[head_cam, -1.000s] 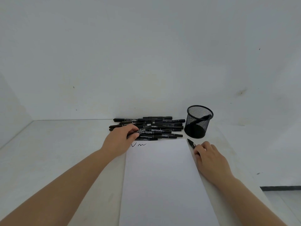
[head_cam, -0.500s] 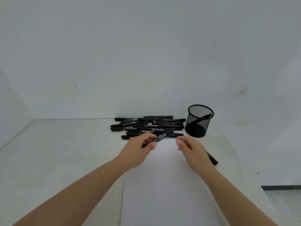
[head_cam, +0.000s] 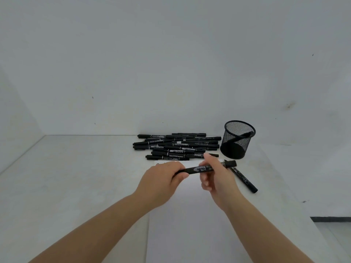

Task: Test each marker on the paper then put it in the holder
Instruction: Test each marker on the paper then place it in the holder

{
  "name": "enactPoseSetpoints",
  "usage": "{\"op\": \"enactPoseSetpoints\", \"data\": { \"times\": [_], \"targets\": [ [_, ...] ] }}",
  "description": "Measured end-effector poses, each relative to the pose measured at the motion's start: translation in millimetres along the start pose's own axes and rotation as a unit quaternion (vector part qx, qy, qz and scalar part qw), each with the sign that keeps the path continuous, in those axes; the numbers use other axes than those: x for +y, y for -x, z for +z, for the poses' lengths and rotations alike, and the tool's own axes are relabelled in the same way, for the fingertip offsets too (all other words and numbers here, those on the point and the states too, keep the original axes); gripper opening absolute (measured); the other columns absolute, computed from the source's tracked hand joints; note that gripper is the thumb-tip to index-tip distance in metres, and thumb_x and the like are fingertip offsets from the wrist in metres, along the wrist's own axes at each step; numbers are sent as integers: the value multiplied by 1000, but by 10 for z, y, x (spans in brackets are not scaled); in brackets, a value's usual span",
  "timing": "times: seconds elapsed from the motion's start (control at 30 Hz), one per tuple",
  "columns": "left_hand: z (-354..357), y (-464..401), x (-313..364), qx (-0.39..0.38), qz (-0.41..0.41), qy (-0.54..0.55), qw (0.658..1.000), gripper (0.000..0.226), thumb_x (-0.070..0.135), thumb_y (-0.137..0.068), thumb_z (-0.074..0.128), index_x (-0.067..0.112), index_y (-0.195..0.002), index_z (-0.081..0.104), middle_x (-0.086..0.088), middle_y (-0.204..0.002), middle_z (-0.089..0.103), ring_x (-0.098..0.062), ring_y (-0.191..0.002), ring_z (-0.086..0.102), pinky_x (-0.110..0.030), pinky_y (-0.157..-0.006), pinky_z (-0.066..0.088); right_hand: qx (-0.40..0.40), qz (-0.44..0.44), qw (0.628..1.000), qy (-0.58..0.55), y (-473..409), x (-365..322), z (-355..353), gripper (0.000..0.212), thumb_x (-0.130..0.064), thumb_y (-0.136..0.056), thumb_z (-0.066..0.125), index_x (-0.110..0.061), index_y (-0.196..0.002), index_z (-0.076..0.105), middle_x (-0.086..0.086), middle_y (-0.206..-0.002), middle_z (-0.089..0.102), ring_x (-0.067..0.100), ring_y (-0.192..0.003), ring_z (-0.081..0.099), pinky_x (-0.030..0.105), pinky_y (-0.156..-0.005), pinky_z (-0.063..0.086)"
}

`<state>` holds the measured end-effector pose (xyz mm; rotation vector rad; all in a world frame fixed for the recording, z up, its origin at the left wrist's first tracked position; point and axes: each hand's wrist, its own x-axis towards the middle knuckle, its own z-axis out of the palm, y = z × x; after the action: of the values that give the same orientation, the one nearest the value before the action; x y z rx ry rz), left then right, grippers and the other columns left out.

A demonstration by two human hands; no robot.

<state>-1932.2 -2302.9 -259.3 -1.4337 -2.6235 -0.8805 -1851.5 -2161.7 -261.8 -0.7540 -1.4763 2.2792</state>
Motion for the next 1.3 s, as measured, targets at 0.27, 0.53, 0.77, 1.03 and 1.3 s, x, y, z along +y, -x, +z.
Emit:
{"op": "enactPoseSetpoints", "data": {
  "times": [0.27,0.53,0.77,1.03,1.3],
  "targets": [
    [-86,104,59,-76,-9,39,996,37,38,-97,28,31,-61,34,8,-55,40,-9,-54,37,-29,-53,27,-83,40,993,73,34,-185,88,31,-10,-86,46,-2,-56,50,8,-34,40,13,-27,27,21,-36,16],
    [-242,134,-58,-239,-100,432,864,35,43,-87,37,29,-56,45,14,-51,27,-7,-45,23,-15,-46,23,-152,-27,984,84,-63,-274,206,40,-1,-84,41,-4,-46,50,7,-32,39,13,-24,24,14,-35,16],
    [-347,234,-631,-10,-252,305,918,38,31,-97,36,17,-64,46,7,-43,43,-6,-42,36,-20,-48,28,-66,-162,977,118,-435,-506,-140,27,-9,-90,48,-7,-63,55,-1,-40,47,12,-32,35,17,-36,23],
    [147,145,-510,-41,-83,55,994,26,38,-96,37,23,-98,58,2,-92,61,-15,-90,55,-33,-81,42,5,-167,951,258,-637,29,195,15,-15,-85,59,-16,-71,64,-1,-56,59,-1,-46,52,14,-47,39],
    [192,157,-588,-55,-92,86,991,43,51,-87,27,25,-100,58,1,-94,61,-15,-90,54,-33,-83,41,61,-184,920,341,-751,344,80,16,-24,-79,60,-27,-65,53,-4,-53,62,6,-50,53,20,-53,42]
  ]
}}
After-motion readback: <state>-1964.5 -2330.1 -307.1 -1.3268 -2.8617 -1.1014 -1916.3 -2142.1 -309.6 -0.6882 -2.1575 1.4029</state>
